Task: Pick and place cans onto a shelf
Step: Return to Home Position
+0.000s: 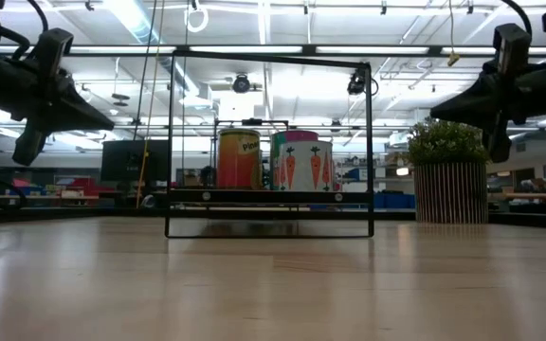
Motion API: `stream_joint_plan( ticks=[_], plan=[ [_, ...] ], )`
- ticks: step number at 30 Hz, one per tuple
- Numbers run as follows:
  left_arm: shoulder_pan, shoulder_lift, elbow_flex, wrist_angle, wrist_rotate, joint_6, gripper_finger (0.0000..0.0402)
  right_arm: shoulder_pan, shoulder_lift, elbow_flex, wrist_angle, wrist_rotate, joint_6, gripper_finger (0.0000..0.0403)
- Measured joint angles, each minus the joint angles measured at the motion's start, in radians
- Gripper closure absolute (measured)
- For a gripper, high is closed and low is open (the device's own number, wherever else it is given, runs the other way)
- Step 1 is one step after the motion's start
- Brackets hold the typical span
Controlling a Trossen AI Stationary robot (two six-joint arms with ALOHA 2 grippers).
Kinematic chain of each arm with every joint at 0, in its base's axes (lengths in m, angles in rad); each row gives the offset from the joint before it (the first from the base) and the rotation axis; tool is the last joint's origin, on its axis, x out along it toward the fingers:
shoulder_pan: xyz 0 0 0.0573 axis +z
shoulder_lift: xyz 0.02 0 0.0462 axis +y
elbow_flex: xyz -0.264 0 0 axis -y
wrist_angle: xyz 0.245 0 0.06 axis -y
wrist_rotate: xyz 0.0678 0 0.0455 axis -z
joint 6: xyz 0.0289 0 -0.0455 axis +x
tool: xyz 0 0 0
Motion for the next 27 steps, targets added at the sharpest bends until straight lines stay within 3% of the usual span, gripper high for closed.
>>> stream_joint_plan(
  ticks=[3,8,11,14,18,27],
  plan=[
    [0.000,0.000,0.000,-0.004,-0.003,0.051,0.0389,0.000,0.000,0.000,-0.002,0.000,-0.085,0.0393],
    [0.000,0.000,0.000,-0.009,0.025,0.172,0.0375,0.000,0.000,0.000,-0.001,0.000,-0.526,0.0384],
    [0.000,0.000,0.001,-0.011,0.109,0.460,0.0375,0.000,0.000,0.000,0.002,-0.001,-0.686,0.0384],
    [0.000,0.000,0.000,-0.004,0.169,0.766,0.0379,0.000,0.000,0.000,0.002,-0.001,-0.728,0.0386],
    [0.000,0.000,-0.004,0.028,0.185,0.988,0.0377,0.000,0.000,0.000,0.002,-0.001,-0.730,0.0387],
    [0.000,0.000,-0.004,0.040,0.185,1.052,0.0376,0.000,0.000,0.000,0.002,-0.001,-0.730,0.0385]
  ],
)
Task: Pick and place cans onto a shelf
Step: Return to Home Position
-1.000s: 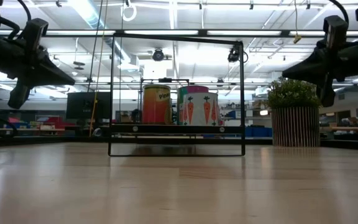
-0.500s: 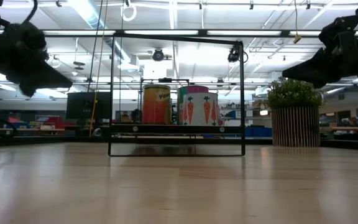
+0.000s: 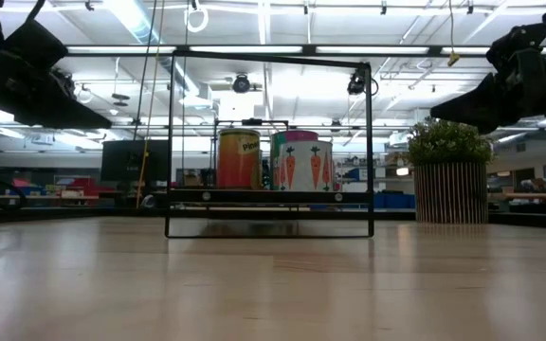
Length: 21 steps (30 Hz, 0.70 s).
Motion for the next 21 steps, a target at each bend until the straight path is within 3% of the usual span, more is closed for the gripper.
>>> stream_joint_plan(
  ticks=[21],
  plan=[
    [0.000,0.000,0.000,0.003,0.000,0.000,0.0376,0.000,0.000,0.000,0.000,0.000,0.000,0.0382]
  ],
)
